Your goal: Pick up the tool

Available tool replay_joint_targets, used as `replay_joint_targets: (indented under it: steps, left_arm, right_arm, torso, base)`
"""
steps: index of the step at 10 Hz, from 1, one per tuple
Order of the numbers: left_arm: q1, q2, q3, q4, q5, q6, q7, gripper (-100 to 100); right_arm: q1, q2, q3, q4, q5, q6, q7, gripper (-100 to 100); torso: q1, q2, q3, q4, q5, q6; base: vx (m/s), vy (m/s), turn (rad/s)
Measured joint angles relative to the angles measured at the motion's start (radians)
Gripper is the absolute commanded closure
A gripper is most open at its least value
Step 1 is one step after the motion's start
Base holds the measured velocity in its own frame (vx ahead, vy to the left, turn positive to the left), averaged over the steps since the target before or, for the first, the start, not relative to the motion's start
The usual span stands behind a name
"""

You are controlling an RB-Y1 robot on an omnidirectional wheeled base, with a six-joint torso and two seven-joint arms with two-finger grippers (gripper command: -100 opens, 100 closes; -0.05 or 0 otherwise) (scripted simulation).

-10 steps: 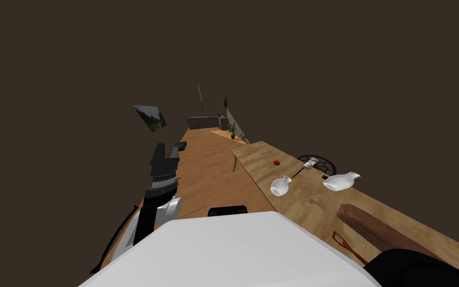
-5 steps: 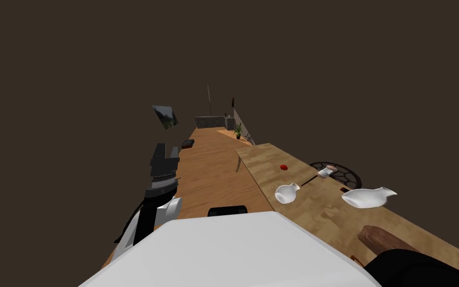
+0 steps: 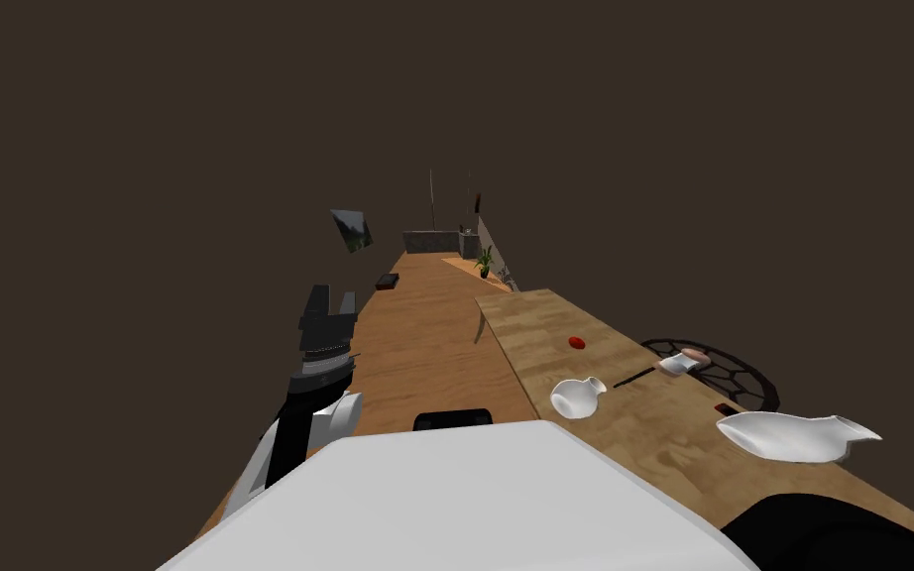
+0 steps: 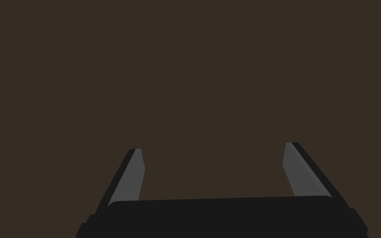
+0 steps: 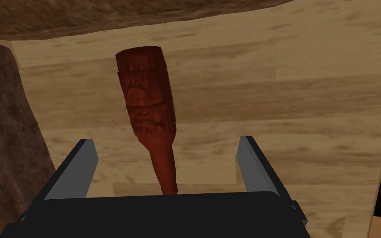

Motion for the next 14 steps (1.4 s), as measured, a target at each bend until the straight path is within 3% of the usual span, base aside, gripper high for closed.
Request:
replay_joint_targets:
  steps: [1, 2, 3, 4, 6, 7, 8, 12, 13, 14]
  left_arm:
    - [0.0, 0.0, 0.0, 0.0, 0.0, 0.0, 0.0, 0]
    - [0.0, 0.0, 0.0, 0.0, 0.0, 0.0, 0.0, 0]
    - [0.0, 0.0, 0.0, 0.0, 0.0, 0.0, 0.0, 0]
    - [0.0, 0.0, 0.0, 0.0, 0.0, 0.0, 0.0, 0]
    - [0.0, 0.0, 0.0, 0.0, 0.0, 0.0, 0.0, 0]
    - [0.0, 0.0, 0.0, 0.0, 0.0, 0.0, 0.0, 0]
    - [0.0, 0.0, 0.0, 0.0, 0.0, 0.0, 0.0, 0]
    - [0.0, 0.0, 0.0, 0.0, 0.0, 0.0, 0.0, 0]
    - [0.0, 0.0, 0.0, 0.0, 0.0, 0.0, 0.0, 0]
    - [0.0, 0.0, 0.0, 0.0, 0.0, 0.0, 0.0, 0]
  right_arm:
    - [-0.021, 0.014, 0.016, 0.0, 0.014, 0.007, 0.002, -100]
    - [-0.063, 0.052, 0.023, 0.042, 0.027, -0.01, 0.017, -100]
    - [-0.081, 0.063, 0.032, 0.02, 0.032, -0.012, 0.016, -100]
    - [-0.109, 0.1, 0.027, 0.043, 0.035, -0.025, 0.03, -100]
    - [-0.111, 0.102, 0.034, 0.015, 0.036, -0.015, 0.024, -100]
    - [-0.11, 0.101, 0.034, 0.013, 0.036, -0.013, 0.023, 0]
    - [-0.111, 0.101, 0.034, 0.013, 0.036, -0.013, 0.023, -100]
    - [-0.134, 0.174, 0.053, 0.049, 0.044, 0.023, 0.035, -100]
    - [-0.135, 0.177, 0.053, 0.051, 0.044, 0.024, 0.037, 100]
    - [-0.135, 0.176, 0.053, 0.051, 0.044, 0.024, 0.037, 100]
  torso:
    - [-0.001, 0.0, 0.0, 0.0, 0.0, 0.0]
    - [-0.003, -0.001, 0.0, 0.0, -0.001, 0.0]
    - [-0.003, -0.001, -0.001, 0.0, -0.001, 0.0]
    - [-0.001, -0.001, -0.001, 0.0, -0.001, 0.001]
    - [0.006, -0.003, -0.002, -0.001, 0.001, 0.001]
    - [0.008, -0.003, -0.002, -0.001, 0.002, 0.001]
    - [0.009, -0.002, -0.001, -0.001, 0.002, 0.001]
    - [0.005, -0.002, -0.001, -0.001, 0.001, 0.001]
    - [0.007, -0.002, -0.001, -0.001, 0.002, 0.001]
    - [0.008, -0.002, -0.001, -0.001, 0.002, 0.001]
  base:
    - [-0.022, -0.168, 0.14]
    - [-0.011, -0.163, 0.101]
    - [-0.011, -0.134, 0.082]
    - [0.004, -0.076, 0.021]
    - [0.004, -0.01, -0.005]
    - [0.0, 0.0, 0.0]
    - [0.0, -0.039, 0.044]
    - [-0.001, -0.048, 0.038]
    - [0.0, 0.0, 0.0]
    - [0.0, 0.0, 0.0]
